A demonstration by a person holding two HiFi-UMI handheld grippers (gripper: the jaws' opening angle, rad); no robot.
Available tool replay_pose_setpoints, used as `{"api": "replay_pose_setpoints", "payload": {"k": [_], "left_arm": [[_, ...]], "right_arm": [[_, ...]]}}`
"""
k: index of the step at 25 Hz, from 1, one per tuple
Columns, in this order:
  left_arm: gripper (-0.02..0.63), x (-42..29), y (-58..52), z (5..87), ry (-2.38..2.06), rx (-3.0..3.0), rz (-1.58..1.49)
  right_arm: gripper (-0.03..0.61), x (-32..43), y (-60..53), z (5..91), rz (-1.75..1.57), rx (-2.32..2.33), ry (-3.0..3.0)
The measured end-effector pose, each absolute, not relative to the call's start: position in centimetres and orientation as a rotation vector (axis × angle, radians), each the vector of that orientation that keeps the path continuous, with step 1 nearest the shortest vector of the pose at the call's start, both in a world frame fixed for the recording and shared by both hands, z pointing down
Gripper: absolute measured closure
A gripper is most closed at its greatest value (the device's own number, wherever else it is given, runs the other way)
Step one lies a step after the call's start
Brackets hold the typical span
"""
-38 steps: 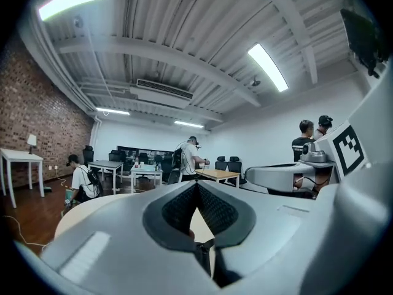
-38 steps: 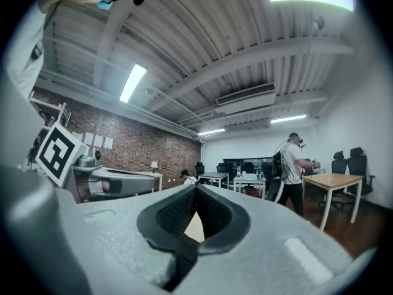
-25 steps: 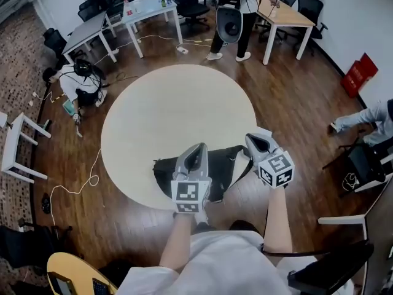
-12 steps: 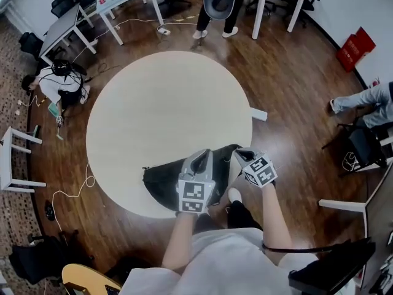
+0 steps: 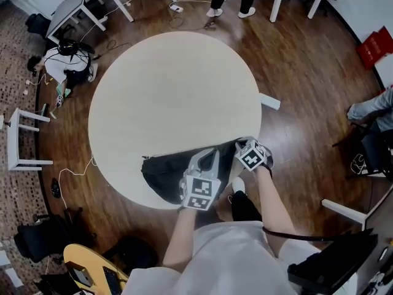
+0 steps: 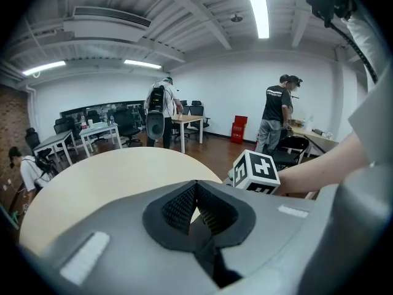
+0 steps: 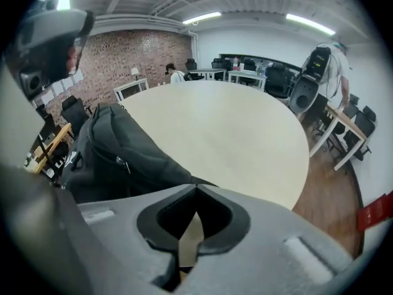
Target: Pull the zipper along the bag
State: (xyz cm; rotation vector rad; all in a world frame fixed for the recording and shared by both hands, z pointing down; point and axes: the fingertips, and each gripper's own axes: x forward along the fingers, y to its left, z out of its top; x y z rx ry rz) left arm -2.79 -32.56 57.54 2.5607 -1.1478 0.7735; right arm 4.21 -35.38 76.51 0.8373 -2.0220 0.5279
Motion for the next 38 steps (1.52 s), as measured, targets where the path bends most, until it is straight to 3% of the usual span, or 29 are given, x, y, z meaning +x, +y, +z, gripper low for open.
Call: {"api": "replay_pose_setpoints", "payload": {"k": [5, 11, 14, 17, 27, 32, 38], "left_arm": [[0.591, -0.4, -31.5, 60.9, -0.994, 2.604, 0.996], [0.415, 2.6, -30.1, 66.2, -0.760, 2.681, 1.409], [0.362, 3.6, -30.1, 69.4, -0.664, 2.653, 1.583], [0.365, 3.8, -30.7, 71.7, -0.666, 2.613, 1.722], [0.476, 3.9, -31.1, 77.0, -0.464, 2.493, 2.131], [0.580, 3.8, -30.7, 77.6, -0.545, 2.457, 2.118], [0.589, 4.6, -31.2, 73.8, -0.787, 2.560, 1.888]], "right_arm": [[0.588, 4.3, -36.0, 77.5, 0.600, 0.772, -2.069], [0.588, 4.7, -36.1, 77.8, 0.744, 0.642, -2.111], [0.589, 4.7, -35.9, 77.7, 0.775, 0.589, -2.117], [0.589, 4.4, -35.8, 77.6, 0.761, 0.567, -2.129], [0.588, 4.0, -35.6, 77.3, 0.704, 0.549, -2.170], [0.589, 4.1, -35.6, 77.4, 0.705, 0.567, -2.160], [0.588, 4.8, -35.9, 77.8, 0.713, 0.611, -2.119]]}}
